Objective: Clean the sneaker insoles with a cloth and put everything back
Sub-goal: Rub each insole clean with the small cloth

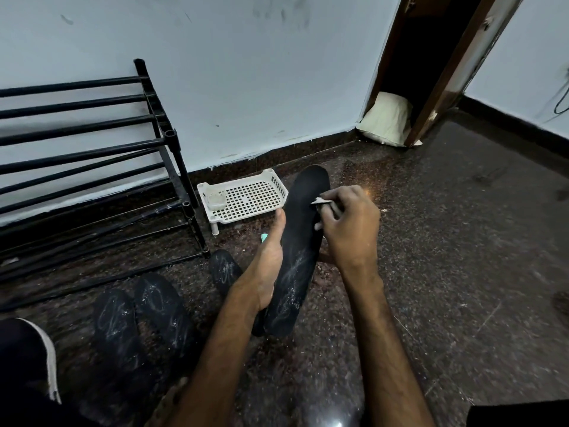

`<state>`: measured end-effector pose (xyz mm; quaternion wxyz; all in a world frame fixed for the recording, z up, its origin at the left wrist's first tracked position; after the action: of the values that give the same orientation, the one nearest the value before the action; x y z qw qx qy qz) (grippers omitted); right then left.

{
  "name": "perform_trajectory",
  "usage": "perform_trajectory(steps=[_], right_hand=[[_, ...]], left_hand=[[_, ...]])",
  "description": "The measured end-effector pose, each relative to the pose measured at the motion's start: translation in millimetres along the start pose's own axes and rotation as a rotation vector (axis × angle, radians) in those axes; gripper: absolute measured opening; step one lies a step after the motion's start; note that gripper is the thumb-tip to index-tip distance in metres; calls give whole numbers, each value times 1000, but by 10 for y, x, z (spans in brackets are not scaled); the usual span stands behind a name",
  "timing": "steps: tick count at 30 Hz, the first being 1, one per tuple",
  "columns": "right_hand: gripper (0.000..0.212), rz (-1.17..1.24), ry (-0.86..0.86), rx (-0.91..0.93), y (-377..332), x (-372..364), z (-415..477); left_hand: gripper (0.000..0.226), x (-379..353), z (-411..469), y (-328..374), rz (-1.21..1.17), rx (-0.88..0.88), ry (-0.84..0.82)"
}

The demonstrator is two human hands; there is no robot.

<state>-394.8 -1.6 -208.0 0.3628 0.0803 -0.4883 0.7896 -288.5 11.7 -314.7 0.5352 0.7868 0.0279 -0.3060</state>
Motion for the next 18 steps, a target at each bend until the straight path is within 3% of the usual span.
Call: perform_trajectory(steps=[3,5,11,13,18], right_hand=[[13,69,-216,-3,-21,-192,-88],[13,103,-264,44,-122,-271,-135],[13,5,36,69,-126,87,161],[11,-13,46,60,-35,194,196],[10,97,-418,-31,77,-136,-83]], left_hand=[[66,-4,-4,-13,-50,4,6],[63,49,-5,-24,-28,8,38],[74,-57,-60,-95,268,101,-75],[75,-74,-61,-112,333,97,-76],[75,-13,-56,-92,311,65,-32]])
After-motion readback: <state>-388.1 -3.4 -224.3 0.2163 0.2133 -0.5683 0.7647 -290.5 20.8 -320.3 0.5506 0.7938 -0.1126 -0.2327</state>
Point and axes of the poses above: each hand's wrist, its own z-axis towards the middle knuckle, its own x-axis out of the back of the hand, y = z × x, the point moved 9 cm from there along z, towards the middle knuckle, and after that the axes turned 12 degrees about z, right-handed, at the moved point
